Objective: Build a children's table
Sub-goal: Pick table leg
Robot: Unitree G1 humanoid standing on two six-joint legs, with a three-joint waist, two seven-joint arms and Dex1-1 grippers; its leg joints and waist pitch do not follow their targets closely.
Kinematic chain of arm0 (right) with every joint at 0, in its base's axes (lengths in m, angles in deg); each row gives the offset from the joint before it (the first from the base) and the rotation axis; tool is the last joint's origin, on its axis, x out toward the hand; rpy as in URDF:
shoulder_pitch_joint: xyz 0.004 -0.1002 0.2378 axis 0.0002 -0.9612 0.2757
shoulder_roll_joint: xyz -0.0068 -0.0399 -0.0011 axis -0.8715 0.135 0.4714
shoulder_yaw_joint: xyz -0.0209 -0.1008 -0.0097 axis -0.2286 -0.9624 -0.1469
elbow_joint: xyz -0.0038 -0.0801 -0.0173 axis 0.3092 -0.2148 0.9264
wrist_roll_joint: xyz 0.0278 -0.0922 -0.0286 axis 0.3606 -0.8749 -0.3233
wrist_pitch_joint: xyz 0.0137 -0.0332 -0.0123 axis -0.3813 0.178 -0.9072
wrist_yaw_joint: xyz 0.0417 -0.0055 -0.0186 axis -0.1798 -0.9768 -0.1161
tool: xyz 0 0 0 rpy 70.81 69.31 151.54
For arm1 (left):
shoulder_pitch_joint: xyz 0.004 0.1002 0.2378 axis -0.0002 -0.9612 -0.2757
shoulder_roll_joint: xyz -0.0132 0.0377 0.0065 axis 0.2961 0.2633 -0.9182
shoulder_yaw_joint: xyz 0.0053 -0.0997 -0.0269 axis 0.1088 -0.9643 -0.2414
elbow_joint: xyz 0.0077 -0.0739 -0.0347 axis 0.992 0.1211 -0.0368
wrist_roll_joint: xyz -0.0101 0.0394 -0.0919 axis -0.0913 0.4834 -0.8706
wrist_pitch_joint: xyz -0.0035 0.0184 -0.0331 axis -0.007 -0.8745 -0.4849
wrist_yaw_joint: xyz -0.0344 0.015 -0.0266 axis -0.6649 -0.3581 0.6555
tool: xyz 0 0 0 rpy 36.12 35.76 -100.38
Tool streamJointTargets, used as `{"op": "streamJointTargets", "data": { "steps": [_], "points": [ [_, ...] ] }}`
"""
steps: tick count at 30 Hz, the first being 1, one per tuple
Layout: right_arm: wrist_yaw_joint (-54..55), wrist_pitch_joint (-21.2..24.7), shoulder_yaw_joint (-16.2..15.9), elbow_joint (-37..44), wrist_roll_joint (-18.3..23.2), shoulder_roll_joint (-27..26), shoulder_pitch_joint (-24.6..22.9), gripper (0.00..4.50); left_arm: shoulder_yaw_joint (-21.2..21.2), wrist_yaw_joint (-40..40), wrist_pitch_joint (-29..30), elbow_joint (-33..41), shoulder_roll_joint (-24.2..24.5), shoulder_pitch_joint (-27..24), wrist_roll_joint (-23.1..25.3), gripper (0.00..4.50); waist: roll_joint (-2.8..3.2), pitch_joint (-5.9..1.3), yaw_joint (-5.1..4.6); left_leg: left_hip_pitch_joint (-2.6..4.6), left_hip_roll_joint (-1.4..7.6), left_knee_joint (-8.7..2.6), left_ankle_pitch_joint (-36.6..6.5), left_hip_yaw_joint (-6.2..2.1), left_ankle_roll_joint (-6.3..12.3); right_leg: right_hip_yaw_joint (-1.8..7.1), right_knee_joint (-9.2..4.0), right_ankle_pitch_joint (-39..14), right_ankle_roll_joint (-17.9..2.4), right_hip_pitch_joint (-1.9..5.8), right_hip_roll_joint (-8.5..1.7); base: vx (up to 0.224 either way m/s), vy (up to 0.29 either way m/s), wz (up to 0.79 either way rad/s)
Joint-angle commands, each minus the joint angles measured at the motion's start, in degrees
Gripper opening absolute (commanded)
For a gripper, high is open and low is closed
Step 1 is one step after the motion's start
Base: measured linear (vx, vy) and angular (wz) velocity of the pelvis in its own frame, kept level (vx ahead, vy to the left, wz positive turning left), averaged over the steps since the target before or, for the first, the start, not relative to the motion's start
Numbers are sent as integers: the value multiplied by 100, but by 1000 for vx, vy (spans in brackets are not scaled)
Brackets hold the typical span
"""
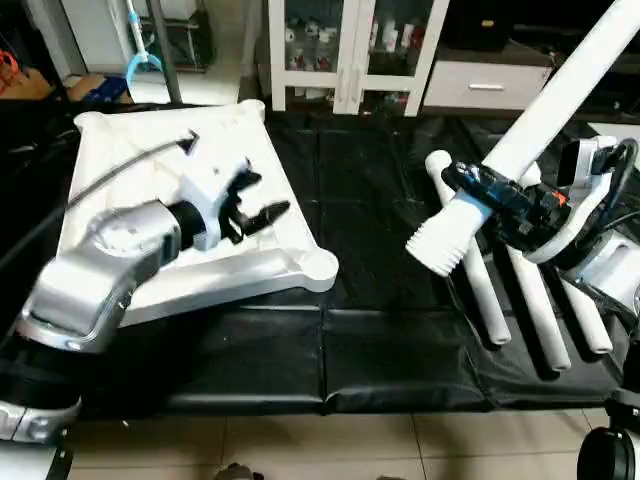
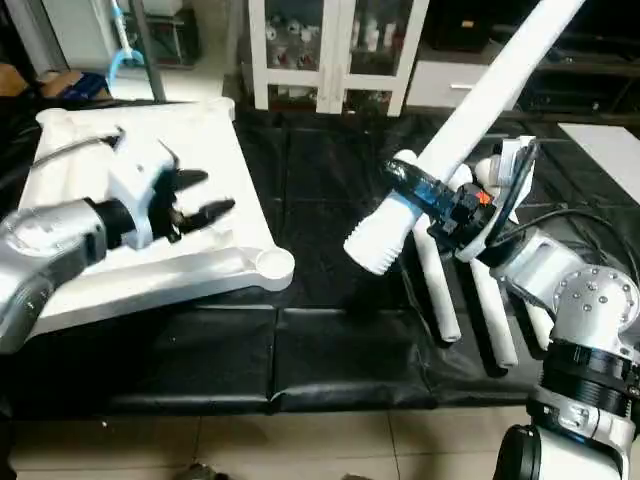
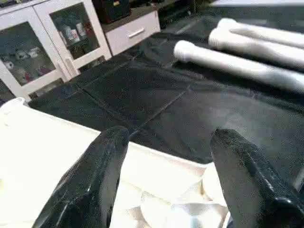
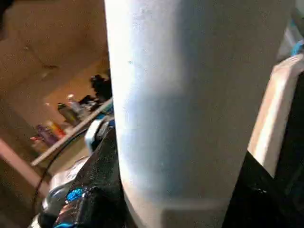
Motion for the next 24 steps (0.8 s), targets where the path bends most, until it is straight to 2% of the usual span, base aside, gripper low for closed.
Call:
{"op": "streamJointTargets", "data": {
  "steps": [1,2,3,4,5,6,7,9,13,15,17,18,20,24],
  "points": [
    [328,-414,-125,35,-427,43,187,184,331,-163,-451,-195,-26,-82,367,316,-36,-430,-1,150,169,-453,-1038,-39,-404,198,-461,-1778,-829,188,-384,0,0,0],
    [543,-747,-332,-31,-821,9,235,184,488,-352,-740,-370,-54,-140,496,316,-87,-429,-16,140,169,-452,-1019,-28,-406,200,-462,-1755,-807,182,-379,0,0,0],
    [680,-972,-473,-68,-1084,-14,261,184,582,-480,-922,-489,-76,-179,570,316,-77,-423,2,127,163,-454,-983,-39,-404,198,-478,-1805,-786,177,-396,0,0,0],
    [798,-1174,-598,-129,-1308,-46,285,184,639,-522,-1044,-631,-115,-188,623,316,-62,-420,-18,147,157,-455,-1051,-25,-467,201,-481,-1906,-758,148,-387,0,0,0],
    [1056,-1673,-885,-250,-1827,-121,327,184,780,-639,-1347,-974,-201,-194,781,316,-59,-432,-12,145,163,-454,-1051,-34,-473,202,-487,-1901,-751,157,-404,0,0,0],
    [1205,-1840,-960,-313,-1996,-195,353,184,851,-703,-1515,-1146,-237,-193,869,316,-67,-424,-44,126,144,-459,-1117,-31,-534,203,-479,-1967,-709,151,-393,0,0,0],
    [1332,-1941,-962,-345,-2054,-308,381,184,923,-732,-1671,-1347,-281,-185,959,316,-46,-440,-45,145,151,-460,-1158,-35,-529,214,-476,-1898,-714,148,-399,0,0,0],
    [1528,-1938,-865,-344,-1922,-490,401,184,1092,-799,-1949,-1627,-279,-177,1145,316,-66,-449,-64,139,153,-467,-1113,-32,-473,220,-453,-1605,-780,165,-378,0,0,0],
    [1583,-1853,-876,-206,-1755,-620,254,184,1284,-872,-2262,-1993,-215,-182,1424,316,-31,-472,-48,148,167,-459,-801,-19,-317,222,-377,-876,-961,194,-361,0,0,0],
    [1557,-1830,-882,-176,-1721,-633,186,184,1285,-898,-2368,-2129,-216,-177,1497,316,-32,-475,-38,144,168,-461,-704,-13,-275,223,-364,-660,-1003,207,-358,0,0,0],
    [1552,-1926,-846,-270,-1765,-617,172,184,1374,-881,-2590,-2426,-200,-111,1726,316,-32,-467,-37,145,169,-466,-750,-11,-279,222,-369,-693,-1045,210,-364,0,0,0],
    [1549,-2075,-866,-325,-1868,-624,174,184,1414,-963,-2783,-2662,-205,-48,1862,316,-13,-461,-38,156,171,-471,-857,-13,-303,225,-388,-817,-1028,202,-369,0,0,0],
    [1558,-2140,-865,-342,-1913,-633,185,184,1367,-1021,-2817,-2768,-250,-23,1832,316,-24,-449,-44,163,172,-480,-1047,-15,-378,233,-410,-1099,-996,195,-388,0,0,0],
    [1581,-2166,-880,-241,-1920,-634,176,184,1373,-1168,-3008,-3072,-299,91,1891,316,-20,-437,-45,183,182,-491,-1213,-26,-406,235,-434,-1340,-993,177,-396,0,0,0]
  ]
}}
